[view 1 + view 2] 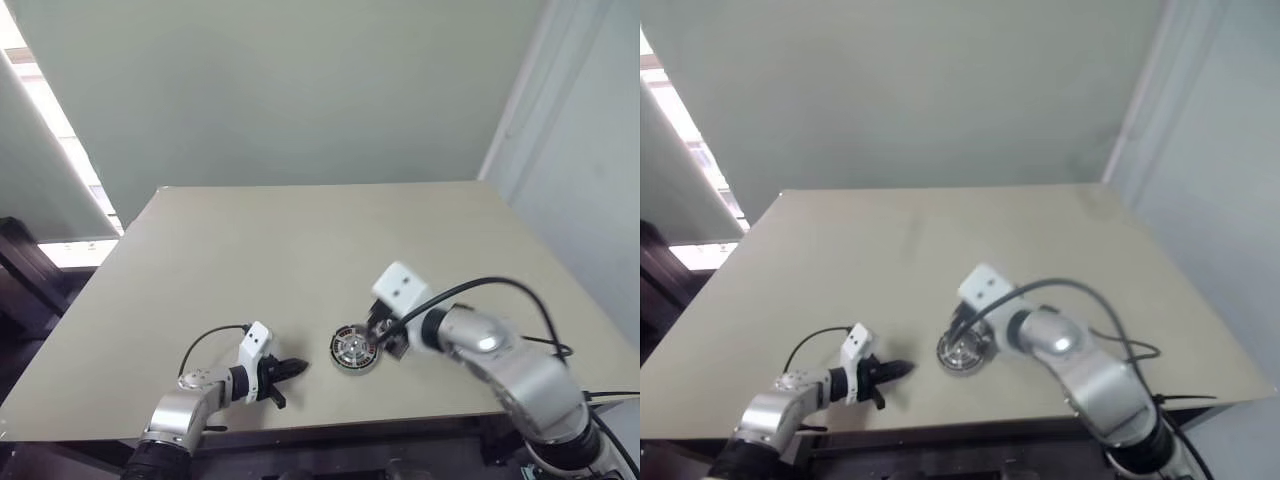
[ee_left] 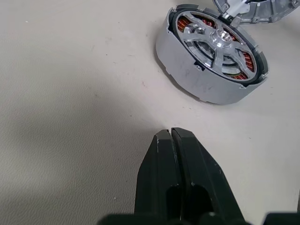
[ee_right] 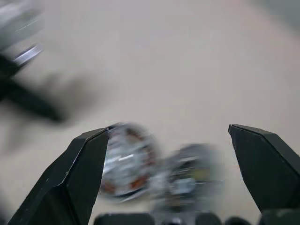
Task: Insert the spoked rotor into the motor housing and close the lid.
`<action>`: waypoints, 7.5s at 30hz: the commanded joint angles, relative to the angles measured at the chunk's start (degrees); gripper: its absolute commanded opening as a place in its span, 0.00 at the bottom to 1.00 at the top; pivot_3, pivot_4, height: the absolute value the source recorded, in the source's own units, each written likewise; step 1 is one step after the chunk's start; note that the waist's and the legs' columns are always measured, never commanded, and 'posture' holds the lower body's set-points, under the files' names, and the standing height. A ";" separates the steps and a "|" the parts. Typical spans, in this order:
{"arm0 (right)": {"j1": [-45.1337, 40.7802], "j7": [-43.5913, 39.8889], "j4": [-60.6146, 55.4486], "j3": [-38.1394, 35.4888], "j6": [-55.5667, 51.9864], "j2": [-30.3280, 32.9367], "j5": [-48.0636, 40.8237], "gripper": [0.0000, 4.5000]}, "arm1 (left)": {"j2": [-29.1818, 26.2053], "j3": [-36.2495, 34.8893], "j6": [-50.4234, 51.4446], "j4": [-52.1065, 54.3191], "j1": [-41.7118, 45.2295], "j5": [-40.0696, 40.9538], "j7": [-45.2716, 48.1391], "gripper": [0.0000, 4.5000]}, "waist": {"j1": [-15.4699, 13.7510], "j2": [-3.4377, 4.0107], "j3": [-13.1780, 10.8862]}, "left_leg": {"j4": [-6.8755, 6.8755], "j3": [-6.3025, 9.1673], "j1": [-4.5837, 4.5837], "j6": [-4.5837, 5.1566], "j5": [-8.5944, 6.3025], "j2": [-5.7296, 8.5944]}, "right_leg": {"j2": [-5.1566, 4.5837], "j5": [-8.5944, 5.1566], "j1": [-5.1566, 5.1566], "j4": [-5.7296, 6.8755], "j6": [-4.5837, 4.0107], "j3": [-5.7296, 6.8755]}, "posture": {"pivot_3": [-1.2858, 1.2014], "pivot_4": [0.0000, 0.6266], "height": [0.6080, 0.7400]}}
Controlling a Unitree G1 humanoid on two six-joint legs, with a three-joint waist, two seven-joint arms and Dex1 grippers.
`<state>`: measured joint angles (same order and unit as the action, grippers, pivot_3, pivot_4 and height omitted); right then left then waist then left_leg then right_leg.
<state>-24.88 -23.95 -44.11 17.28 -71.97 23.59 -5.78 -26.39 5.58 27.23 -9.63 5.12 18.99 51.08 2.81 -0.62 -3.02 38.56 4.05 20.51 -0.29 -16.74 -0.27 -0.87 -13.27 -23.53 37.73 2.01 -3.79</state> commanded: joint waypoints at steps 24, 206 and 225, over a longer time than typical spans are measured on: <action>6.61 -1.79 24.58 3.27 31.55 2.05 7.09 0.99 | 0.16 -1.23 0.09 3.96 2.12 0.86 0.80 0.00 | 0.00 0.00 0.00 | 0.03 -0.14 -0.02 0.05 -0.02 -0.03 | 0.06 0.01 0.04 -0.02 -0.01 -0.15 | 0.52 0.00 1.00; -3.96 -35.03 61.35 9.52 49.02 -3.36 10.95 0.74 | 7.49 7.59 0.18 0.50 7.04 -6.08 -6.35 0.00 | -0.01 0.50 0.33 | 0.04 -0.11 -1.02 0.03 0.00 0.02 | 0.07 0.07 1.03 -0.02 -0.09 -0.13 | 0.52 0.00 1.00; -3.94 -31.62 60.43 10.40 50.31 -2.30 13.56 0.99 | 8.08 8.53 0.22 0.10 7.29 -7.06 -6.03 0.00 | 0.02 0.57 0.39 | 0.05 -0.10 -1.08 0.06 0.03 0.03 | 0.06 0.05 1.10 -0.02 -0.09 -0.14 | 0.52 0.00 1.00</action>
<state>-28.74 -55.81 16.55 27.27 -20.52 20.61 6.55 -18.19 13.06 26.85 -8.98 12.12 12.87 45.01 2.83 -0.06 -2.63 38.59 3.95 19.43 -0.23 -16.71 -0.24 -0.81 -13.22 -22.44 37.70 1.92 -3.94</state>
